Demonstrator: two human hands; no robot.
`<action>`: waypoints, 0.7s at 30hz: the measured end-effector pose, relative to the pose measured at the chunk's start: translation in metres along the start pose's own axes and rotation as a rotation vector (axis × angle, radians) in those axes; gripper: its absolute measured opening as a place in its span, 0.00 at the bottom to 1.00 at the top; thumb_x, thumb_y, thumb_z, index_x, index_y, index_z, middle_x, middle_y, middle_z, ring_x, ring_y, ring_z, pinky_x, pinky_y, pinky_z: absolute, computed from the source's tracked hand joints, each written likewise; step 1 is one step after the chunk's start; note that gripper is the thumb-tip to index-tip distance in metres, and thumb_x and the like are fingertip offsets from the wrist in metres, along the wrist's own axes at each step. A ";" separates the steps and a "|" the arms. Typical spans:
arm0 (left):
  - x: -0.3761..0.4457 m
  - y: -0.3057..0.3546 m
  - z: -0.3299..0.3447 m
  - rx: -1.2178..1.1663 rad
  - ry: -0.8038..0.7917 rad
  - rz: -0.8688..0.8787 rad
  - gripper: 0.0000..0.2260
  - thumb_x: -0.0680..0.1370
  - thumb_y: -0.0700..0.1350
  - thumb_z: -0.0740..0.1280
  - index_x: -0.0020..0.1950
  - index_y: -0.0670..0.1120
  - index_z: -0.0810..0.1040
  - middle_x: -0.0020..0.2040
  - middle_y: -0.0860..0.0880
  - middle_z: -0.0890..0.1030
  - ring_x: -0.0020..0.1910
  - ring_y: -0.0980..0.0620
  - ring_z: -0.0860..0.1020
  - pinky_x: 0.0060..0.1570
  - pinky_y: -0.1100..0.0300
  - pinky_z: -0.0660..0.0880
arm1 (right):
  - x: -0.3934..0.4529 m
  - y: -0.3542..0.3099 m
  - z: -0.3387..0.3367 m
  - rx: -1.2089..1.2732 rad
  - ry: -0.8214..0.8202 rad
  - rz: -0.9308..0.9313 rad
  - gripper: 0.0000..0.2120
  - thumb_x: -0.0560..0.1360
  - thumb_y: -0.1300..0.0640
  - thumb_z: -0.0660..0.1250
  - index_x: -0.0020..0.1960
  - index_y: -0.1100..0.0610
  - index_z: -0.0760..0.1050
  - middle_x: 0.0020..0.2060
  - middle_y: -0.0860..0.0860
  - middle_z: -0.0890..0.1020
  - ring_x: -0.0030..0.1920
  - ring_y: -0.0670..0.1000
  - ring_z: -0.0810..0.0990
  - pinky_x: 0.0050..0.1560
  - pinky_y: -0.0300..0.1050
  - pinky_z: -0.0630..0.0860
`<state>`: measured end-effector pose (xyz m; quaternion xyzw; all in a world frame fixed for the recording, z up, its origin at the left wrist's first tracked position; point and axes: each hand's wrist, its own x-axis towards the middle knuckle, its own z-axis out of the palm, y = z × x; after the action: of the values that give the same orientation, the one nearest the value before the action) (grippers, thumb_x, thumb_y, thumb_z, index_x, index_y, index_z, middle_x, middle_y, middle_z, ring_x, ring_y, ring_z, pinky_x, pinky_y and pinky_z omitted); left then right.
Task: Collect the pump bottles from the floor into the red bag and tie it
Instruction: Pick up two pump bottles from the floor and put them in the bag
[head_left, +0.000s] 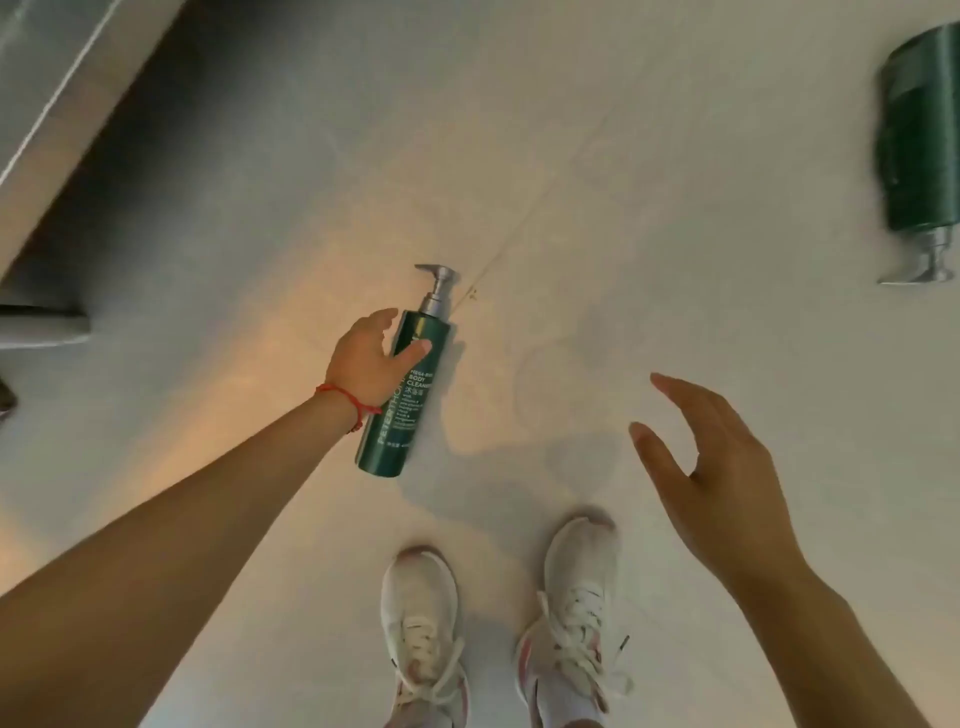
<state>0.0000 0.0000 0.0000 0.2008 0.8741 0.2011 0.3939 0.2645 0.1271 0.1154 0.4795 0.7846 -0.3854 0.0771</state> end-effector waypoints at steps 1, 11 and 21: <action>0.006 -0.002 0.004 0.014 -0.001 -0.011 0.27 0.72 0.52 0.68 0.67 0.43 0.66 0.64 0.41 0.73 0.59 0.43 0.73 0.56 0.54 0.69 | 0.002 0.005 0.005 0.006 0.001 0.003 0.22 0.75 0.47 0.59 0.68 0.50 0.66 0.65 0.50 0.73 0.65 0.52 0.71 0.61 0.46 0.66; 0.034 -0.015 0.029 0.010 0.002 -0.110 0.11 0.65 0.52 0.74 0.42 0.49 0.81 0.35 0.52 0.78 0.32 0.59 0.73 0.30 0.67 0.65 | 0.013 0.022 0.035 0.023 -0.023 0.033 0.22 0.75 0.48 0.60 0.68 0.51 0.66 0.65 0.50 0.73 0.59 0.55 0.76 0.61 0.48 0.68; -0.082 0.101 -0.046 -0.287 -0.147 -0.030 0.10 0.65 0.44 0.75 0.38 0.57 0.78 0.40 0.58 0.81 0.39 0.61 0.78 0.38 0.68 0.71 | -0.017 -0.032 -0.042 0.158 0.035 0.079 0.22 0.76 0.49 0.60 0.68 0.51 0.66 0.65 0.50 0.73 0.64 0.52 0.72 0.61 0.43 0.65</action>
<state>0.0340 0.0336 0.1294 0.1438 0.8082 0.3026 0.4844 0.2578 0.1362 0.1699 0.5214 0.7334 -0.4342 0.0406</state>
